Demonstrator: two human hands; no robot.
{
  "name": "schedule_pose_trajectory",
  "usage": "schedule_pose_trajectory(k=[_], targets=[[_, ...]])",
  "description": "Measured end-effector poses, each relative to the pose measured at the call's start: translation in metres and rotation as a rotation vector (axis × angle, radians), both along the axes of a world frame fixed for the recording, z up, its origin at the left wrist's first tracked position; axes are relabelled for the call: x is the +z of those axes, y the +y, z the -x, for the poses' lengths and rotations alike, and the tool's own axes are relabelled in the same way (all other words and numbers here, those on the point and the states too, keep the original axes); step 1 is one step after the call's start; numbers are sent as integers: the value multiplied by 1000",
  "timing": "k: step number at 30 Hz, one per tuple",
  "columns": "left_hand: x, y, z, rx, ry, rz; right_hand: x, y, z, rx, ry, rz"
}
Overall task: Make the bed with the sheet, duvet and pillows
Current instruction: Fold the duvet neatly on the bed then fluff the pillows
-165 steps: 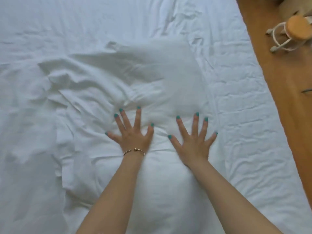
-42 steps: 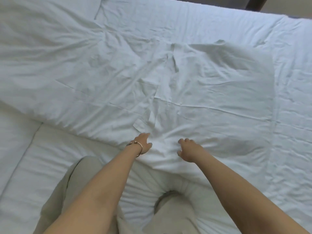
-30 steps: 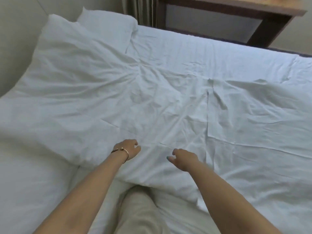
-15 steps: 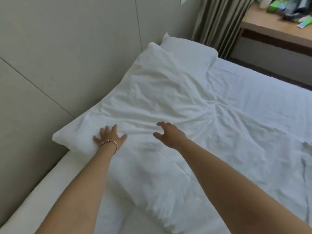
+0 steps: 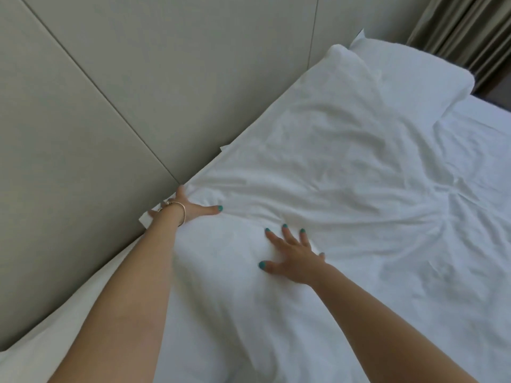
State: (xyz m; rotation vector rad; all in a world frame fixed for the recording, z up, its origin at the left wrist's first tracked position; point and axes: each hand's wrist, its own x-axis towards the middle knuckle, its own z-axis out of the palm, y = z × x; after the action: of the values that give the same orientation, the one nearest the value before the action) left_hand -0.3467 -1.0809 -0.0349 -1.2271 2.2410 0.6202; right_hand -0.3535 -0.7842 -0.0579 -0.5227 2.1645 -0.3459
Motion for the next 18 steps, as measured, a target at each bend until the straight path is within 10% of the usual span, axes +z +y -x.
schedule_pose_trajectory(k=[18], targets=[[73, 19, -20, -49, 367, -305, 8, 27, -15, 66, 95, 29]])
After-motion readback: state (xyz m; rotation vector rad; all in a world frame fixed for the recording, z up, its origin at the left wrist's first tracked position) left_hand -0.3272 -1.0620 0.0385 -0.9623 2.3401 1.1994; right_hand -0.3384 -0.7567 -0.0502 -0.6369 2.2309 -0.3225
